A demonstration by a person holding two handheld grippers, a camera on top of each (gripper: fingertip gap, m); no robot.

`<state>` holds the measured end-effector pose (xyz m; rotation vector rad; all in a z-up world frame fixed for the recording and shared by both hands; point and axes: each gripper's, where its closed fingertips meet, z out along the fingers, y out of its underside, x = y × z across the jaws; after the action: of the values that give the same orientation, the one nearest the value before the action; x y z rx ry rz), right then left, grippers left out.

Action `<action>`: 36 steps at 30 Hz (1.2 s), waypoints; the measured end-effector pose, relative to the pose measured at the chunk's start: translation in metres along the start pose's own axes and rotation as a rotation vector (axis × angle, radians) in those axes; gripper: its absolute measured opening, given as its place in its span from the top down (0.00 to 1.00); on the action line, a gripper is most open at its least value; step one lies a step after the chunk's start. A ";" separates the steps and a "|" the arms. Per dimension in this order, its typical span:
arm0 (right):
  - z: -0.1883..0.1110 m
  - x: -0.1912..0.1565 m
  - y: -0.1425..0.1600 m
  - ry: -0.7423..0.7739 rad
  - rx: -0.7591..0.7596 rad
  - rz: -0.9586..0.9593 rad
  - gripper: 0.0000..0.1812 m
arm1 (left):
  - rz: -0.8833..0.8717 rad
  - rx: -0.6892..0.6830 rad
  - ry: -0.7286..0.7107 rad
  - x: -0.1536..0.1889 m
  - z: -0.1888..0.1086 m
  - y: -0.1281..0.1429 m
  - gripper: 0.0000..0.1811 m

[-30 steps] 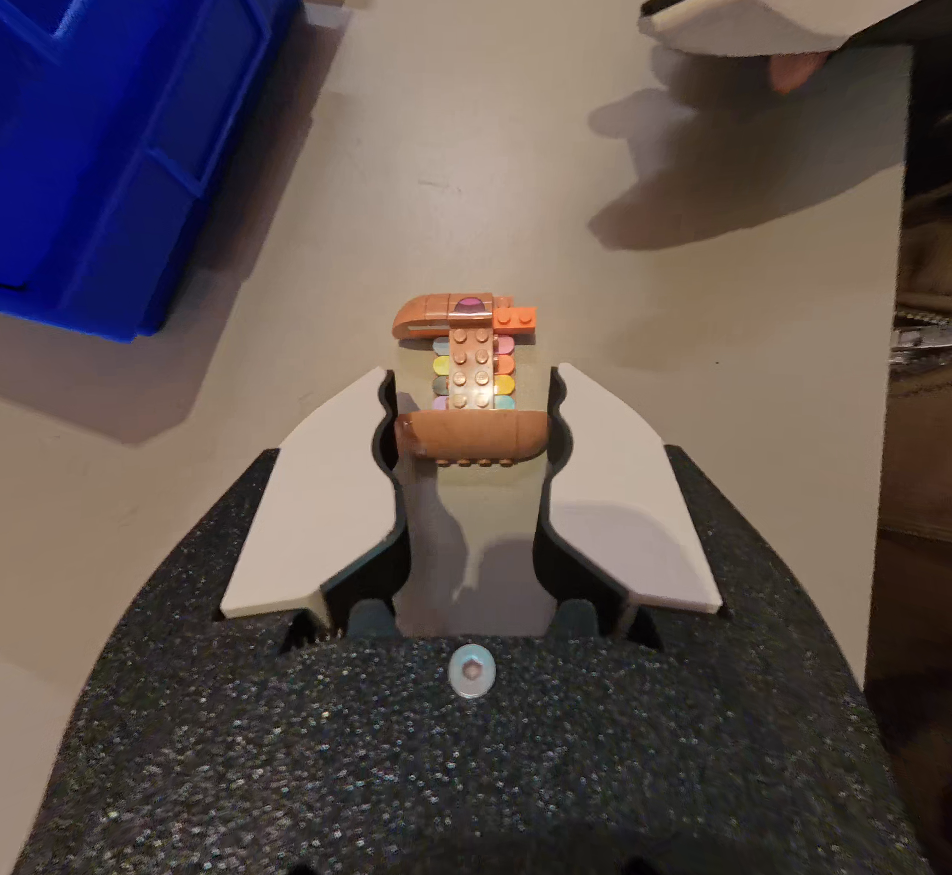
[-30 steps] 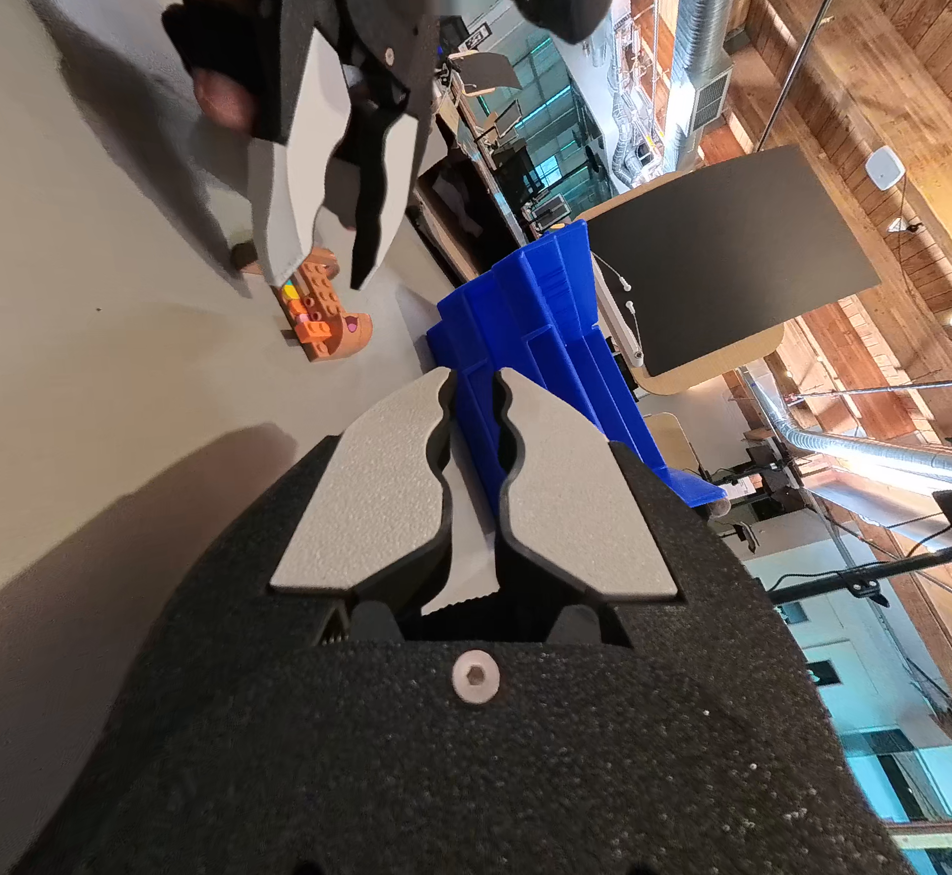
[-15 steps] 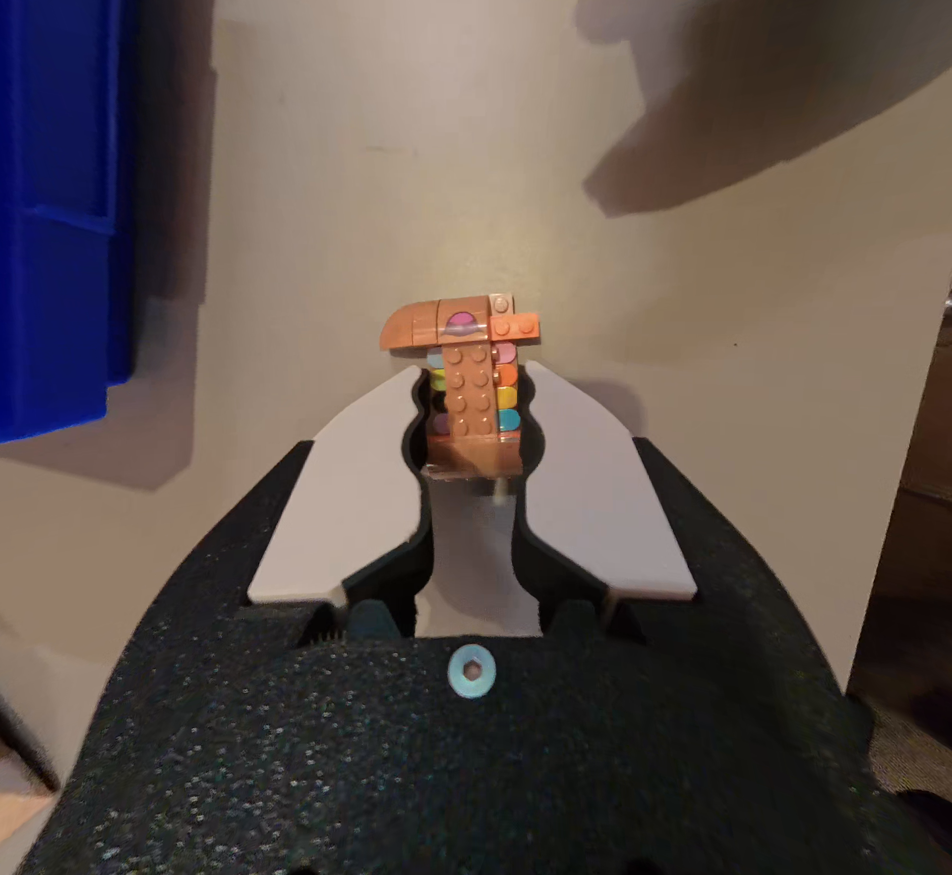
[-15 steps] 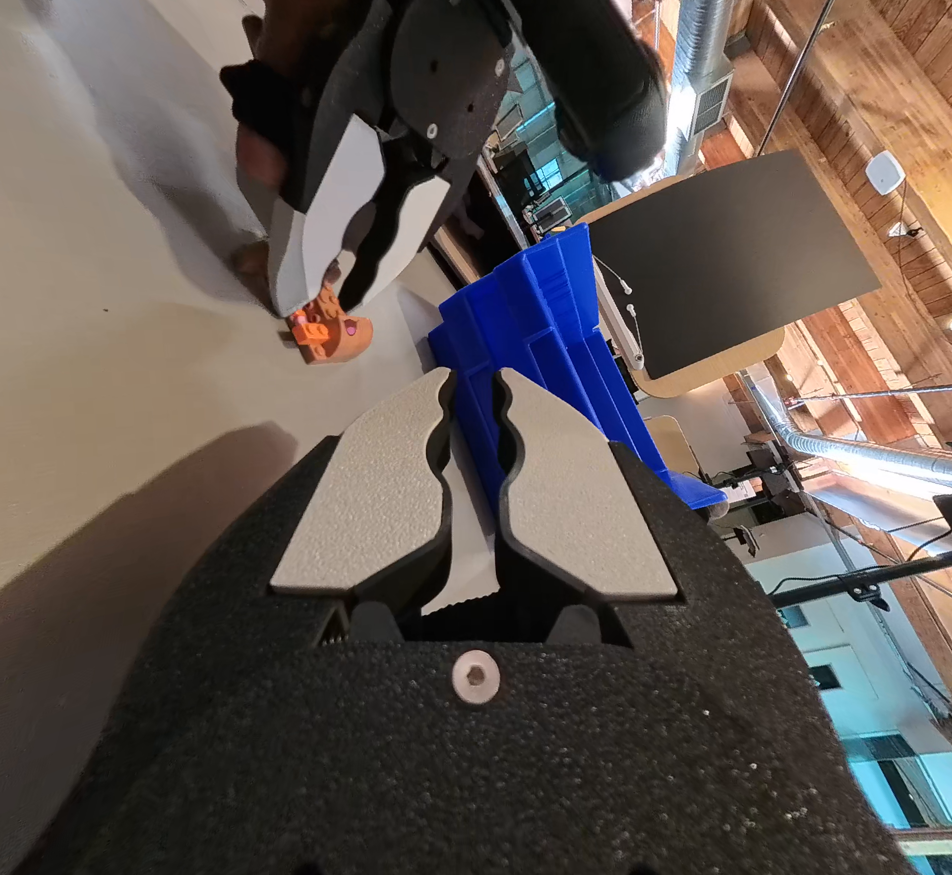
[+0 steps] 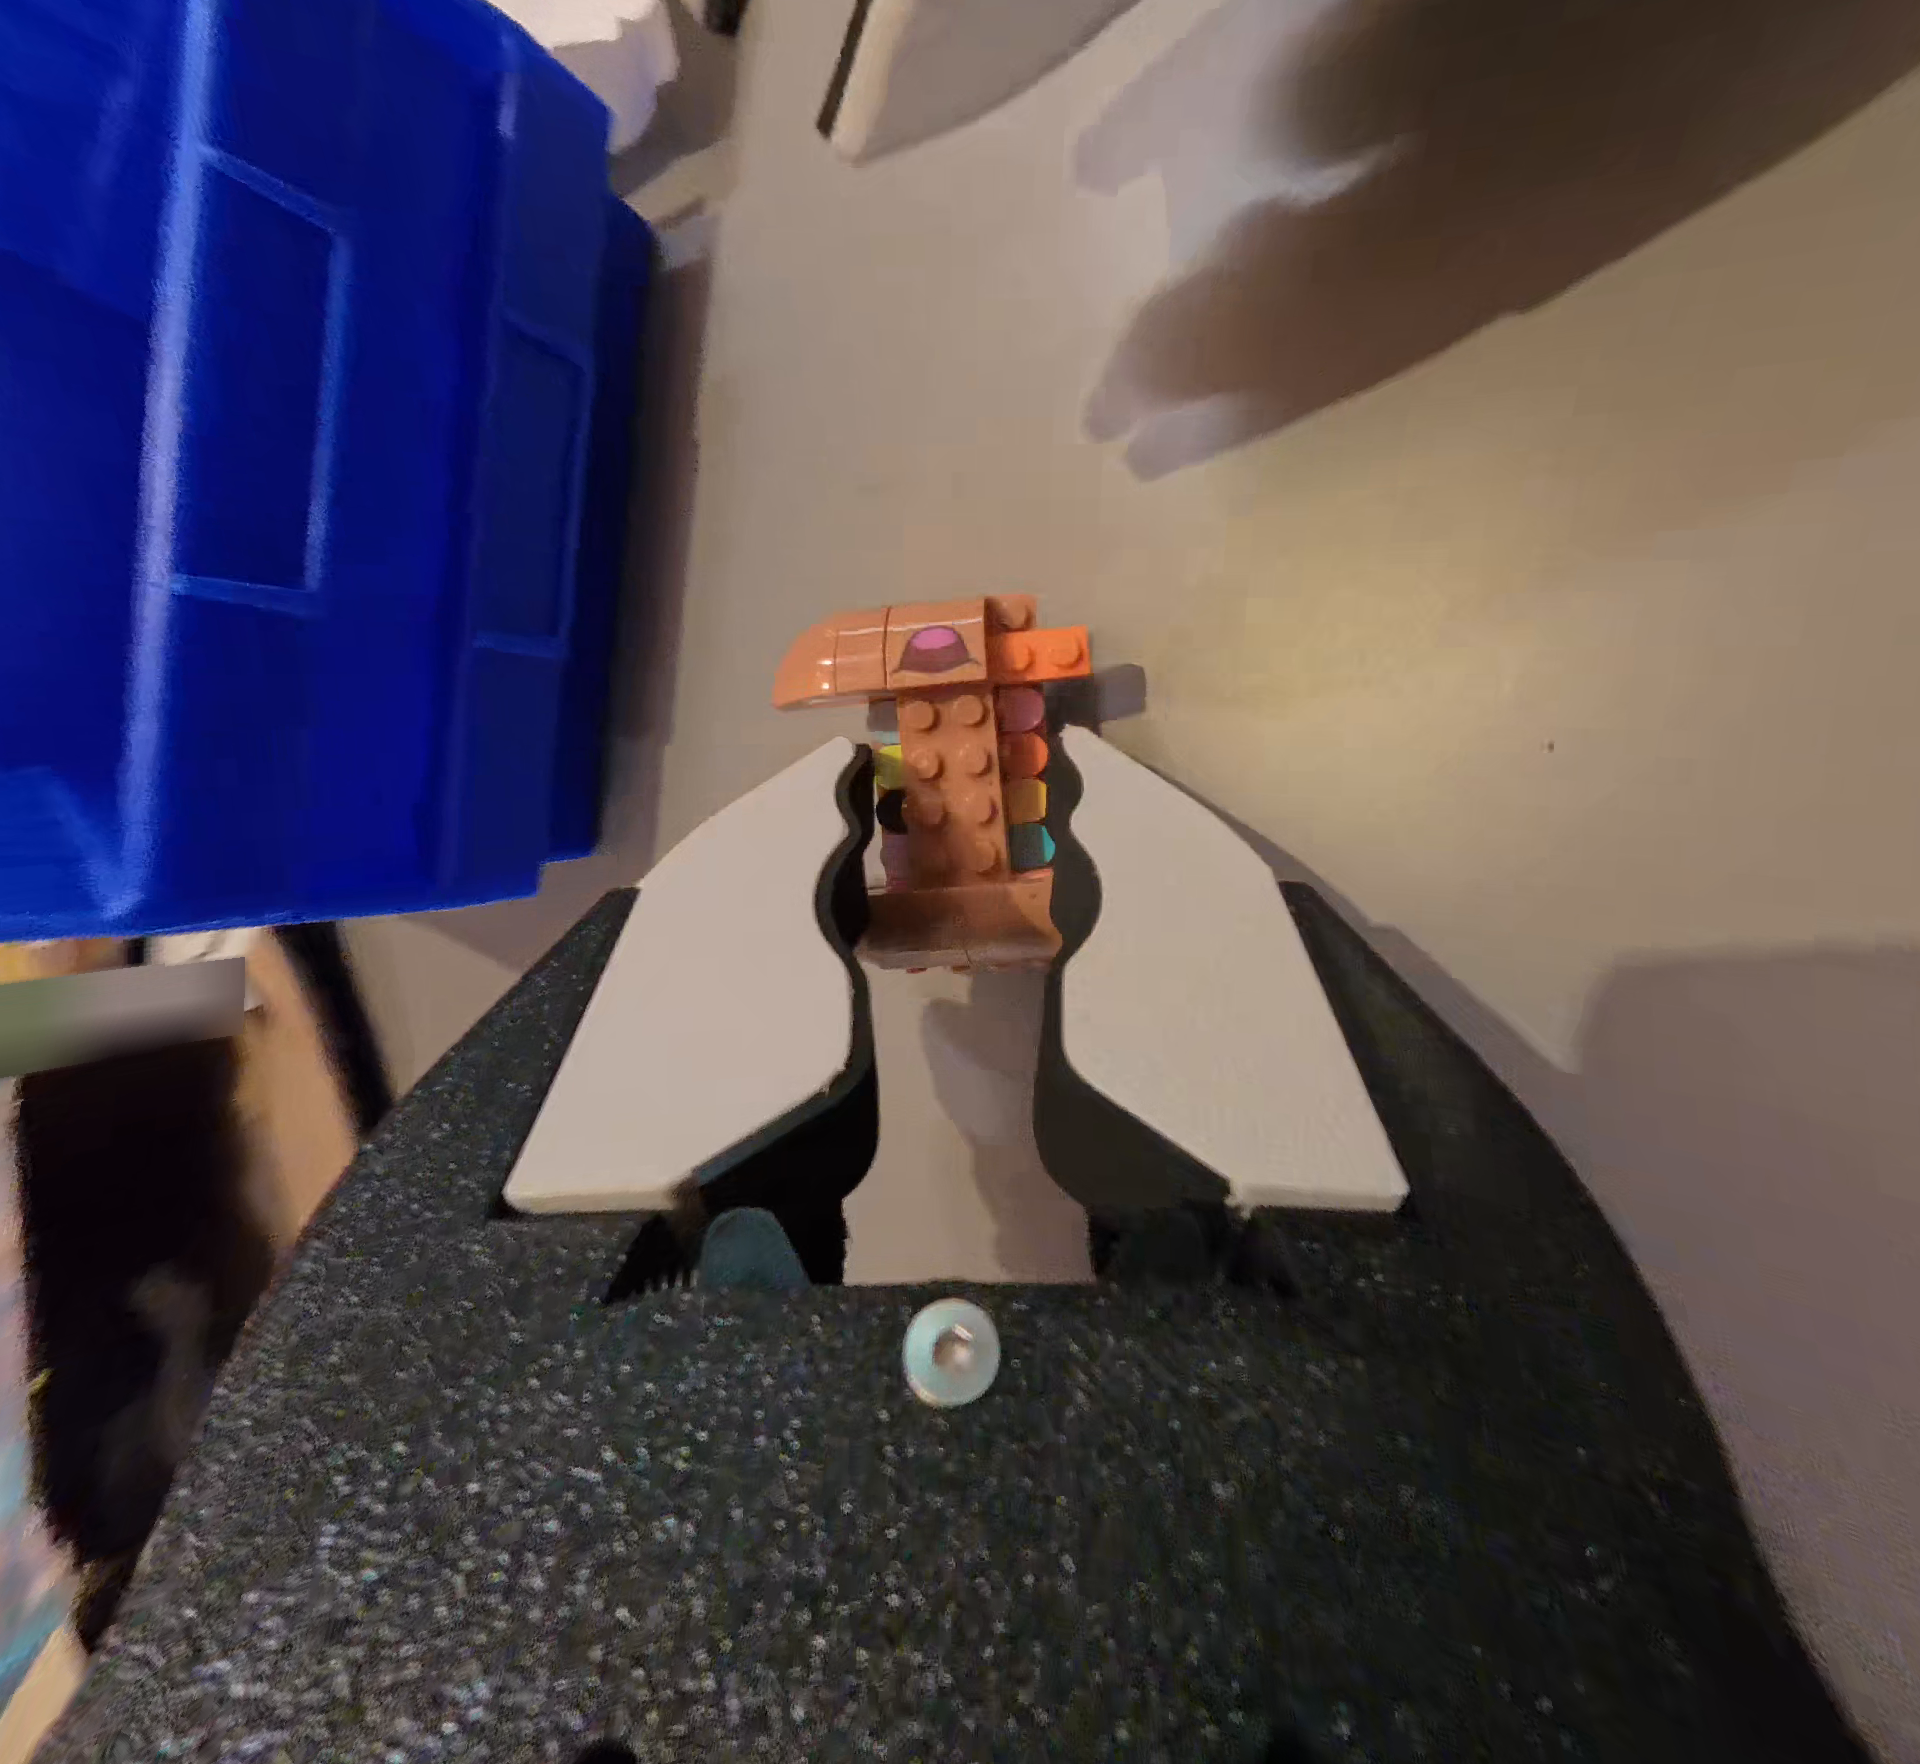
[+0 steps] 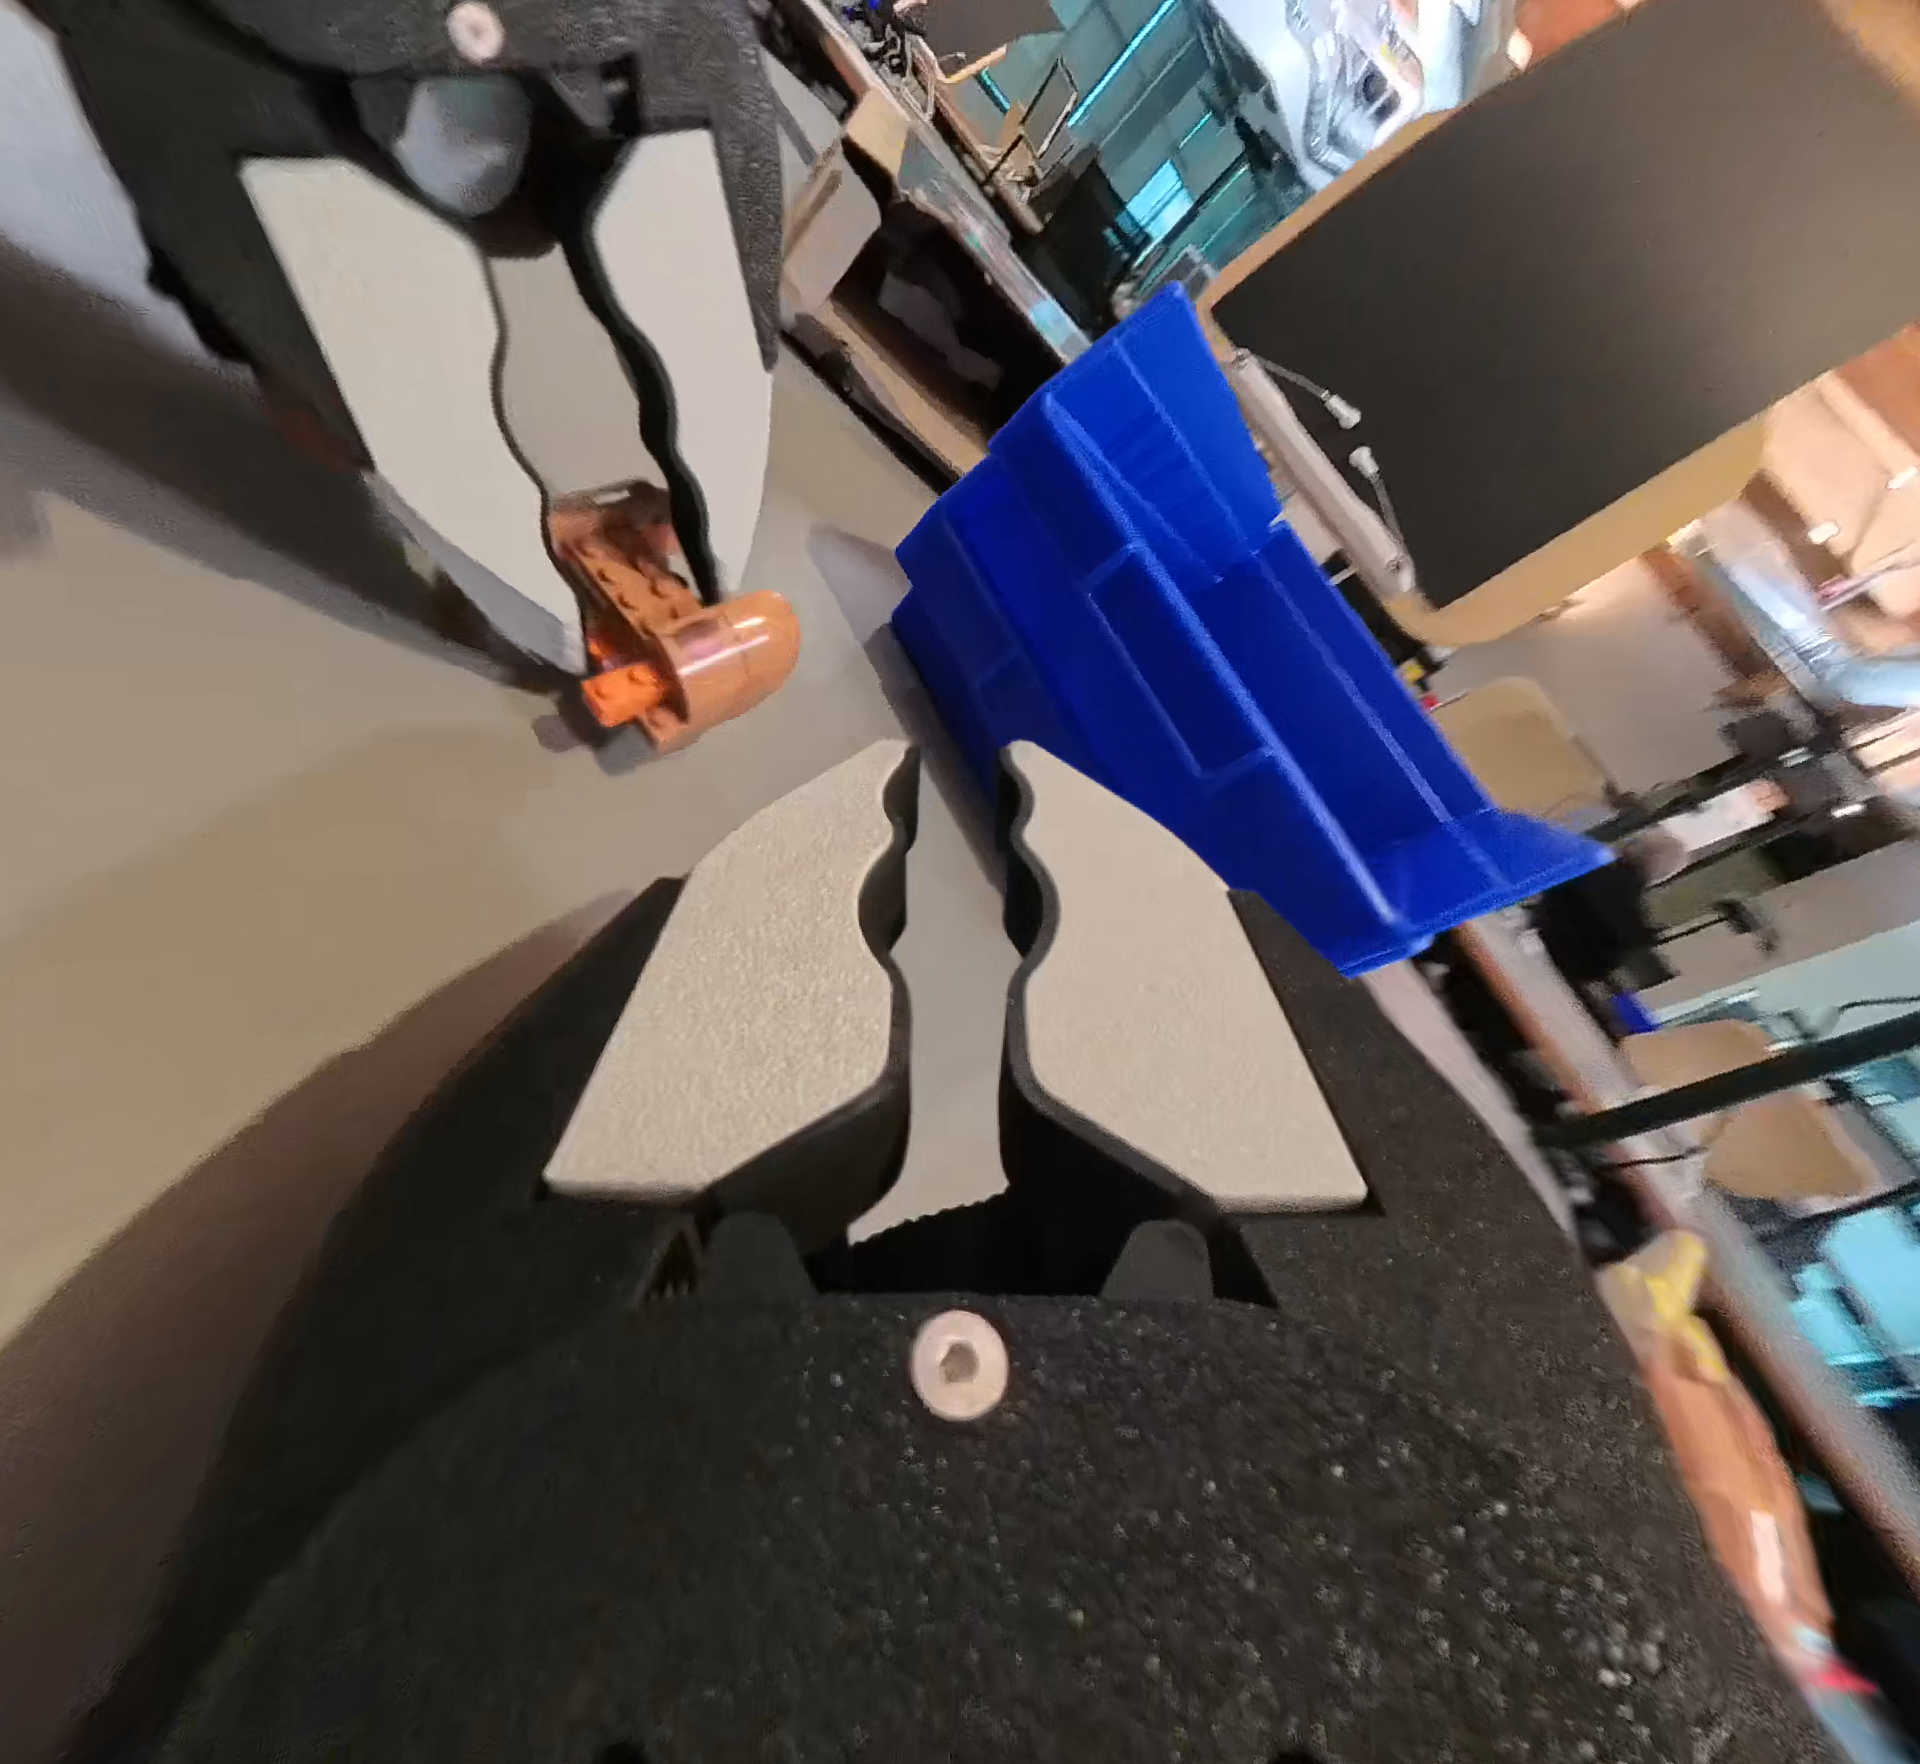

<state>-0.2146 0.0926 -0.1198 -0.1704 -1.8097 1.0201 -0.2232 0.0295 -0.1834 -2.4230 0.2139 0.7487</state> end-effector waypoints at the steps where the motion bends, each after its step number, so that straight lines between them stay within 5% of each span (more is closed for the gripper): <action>1: 0.000 -0.001 -0.001 -0.019 0.006 0.052 0.92 | 0.003 0.002 -0.052 -0.002 -0.001 -0.004 0.83; 9: 0.007 -0.014 -0.017 -0.098 0.022 0.262 0.88 | -0.162 0.115 -0.271 -0.013 -0.012 -0.037 0.83; 21: 0.014 -0.024 -0.013 -0.147 -0.015 0.301 0.83 | -0.398 0.253 -0.190 0.003 -0.003 -0.051 0.83; 32: 0.019 -0.027 -0.003 -0.145 -0.083 0.264 0.84 | -0.367 0.207 -0.201 0.007 0.004 -0.048 0.83; 36: 0.022 -0.031 0.006 -0.134 -0.146 0.215 0.92 | -0.329 0.175 -0.193 0.012 0.008 -0.047 0.83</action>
<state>-0.2192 0.0676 -0.1482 -0.4018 -2.0221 1.0690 -0.2025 0.0725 -0.1720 -2.1323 -0.1846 0.7700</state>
